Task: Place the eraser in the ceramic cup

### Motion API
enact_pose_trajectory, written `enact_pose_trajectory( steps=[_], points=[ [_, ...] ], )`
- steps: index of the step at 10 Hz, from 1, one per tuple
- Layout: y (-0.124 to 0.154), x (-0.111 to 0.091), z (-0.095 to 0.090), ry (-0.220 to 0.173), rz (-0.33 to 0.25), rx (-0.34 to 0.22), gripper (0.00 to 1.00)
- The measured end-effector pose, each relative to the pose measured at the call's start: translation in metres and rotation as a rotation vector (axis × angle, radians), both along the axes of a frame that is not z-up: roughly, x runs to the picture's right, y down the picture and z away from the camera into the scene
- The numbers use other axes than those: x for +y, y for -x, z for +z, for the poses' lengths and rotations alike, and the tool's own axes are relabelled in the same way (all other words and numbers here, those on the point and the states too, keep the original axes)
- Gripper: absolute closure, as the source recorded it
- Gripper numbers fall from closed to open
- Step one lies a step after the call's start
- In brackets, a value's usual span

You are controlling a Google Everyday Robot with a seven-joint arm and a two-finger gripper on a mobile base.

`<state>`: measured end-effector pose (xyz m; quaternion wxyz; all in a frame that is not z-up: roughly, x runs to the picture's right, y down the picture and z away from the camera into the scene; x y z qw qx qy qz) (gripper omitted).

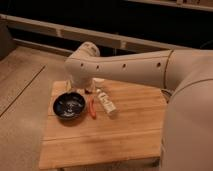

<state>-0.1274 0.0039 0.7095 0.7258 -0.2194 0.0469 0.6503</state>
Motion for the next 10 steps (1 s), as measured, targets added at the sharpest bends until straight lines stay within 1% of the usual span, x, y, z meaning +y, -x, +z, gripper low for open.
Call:
enact_pose_trajectory(
  steps=[2, 4, 5, 6, 7, 8, 9, 10],
  points=[
    [0.002, 0.001, 0.0, 0.0, -0.005, -0.002, 0.35],
    [-0.001, -0.007, 0.014, -0.019, -0.045, 0.015, 0.35],
    [0.003, -0.014, 0.021, -0.037, -0.072, 0.009, 0.35],
    [0.011, -0.03, 0.032, -0.078, -0.103, -0.024, 0.35],
    [0.016, -0.041, 0.041, -0.1, -0.117, -0.049, 0.35],
    [0.022, -0.05, 0.05, -0.12, -0.126, -0.08, 0.35],
    [0.026, -0.056, 0.057, -0.129, -0.129, -0.105, 0.35],
    [0.028, -0.064, 0.07, -0.137, -0.131, -0.141, 0.35]
  ],
)
